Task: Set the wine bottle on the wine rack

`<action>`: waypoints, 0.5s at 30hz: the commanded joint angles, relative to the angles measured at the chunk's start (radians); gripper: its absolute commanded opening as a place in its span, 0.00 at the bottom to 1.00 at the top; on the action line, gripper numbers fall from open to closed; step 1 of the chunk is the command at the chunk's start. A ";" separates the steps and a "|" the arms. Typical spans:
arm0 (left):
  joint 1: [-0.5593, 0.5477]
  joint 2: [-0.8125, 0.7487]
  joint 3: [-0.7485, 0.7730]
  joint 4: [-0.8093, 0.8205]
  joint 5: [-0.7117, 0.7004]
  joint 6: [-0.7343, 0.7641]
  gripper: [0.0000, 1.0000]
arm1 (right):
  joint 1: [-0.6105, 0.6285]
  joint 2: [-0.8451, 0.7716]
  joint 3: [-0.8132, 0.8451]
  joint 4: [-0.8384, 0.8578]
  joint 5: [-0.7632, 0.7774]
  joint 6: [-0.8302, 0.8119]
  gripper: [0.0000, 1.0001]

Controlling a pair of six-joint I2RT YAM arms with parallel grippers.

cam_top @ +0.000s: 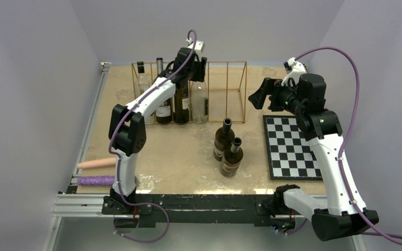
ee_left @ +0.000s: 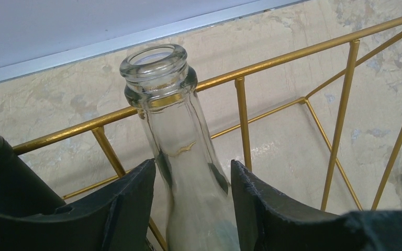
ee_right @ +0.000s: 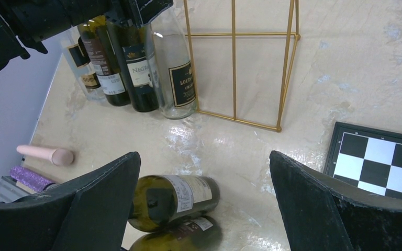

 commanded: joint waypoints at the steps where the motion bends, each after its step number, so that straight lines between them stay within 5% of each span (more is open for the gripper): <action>1: 0.011 0.000 0.025 -0.019 -0.013 0.004 0.62 | -0.004 -0.011 0.040 0.009 -0.018 0.000 0.99; 7: 0.011 -0.050 0.021 -0.015 0.003 0.000 0.80 | -0.003 -0.022 0.042 0.019 -0.093 -0.031 0.99; 15: 0.011 -0.242 -0.099 0.010 0.109 -0.054 0.91 | -0.003 -0.082 0.057 0.066 -0.279 -0.061 0.99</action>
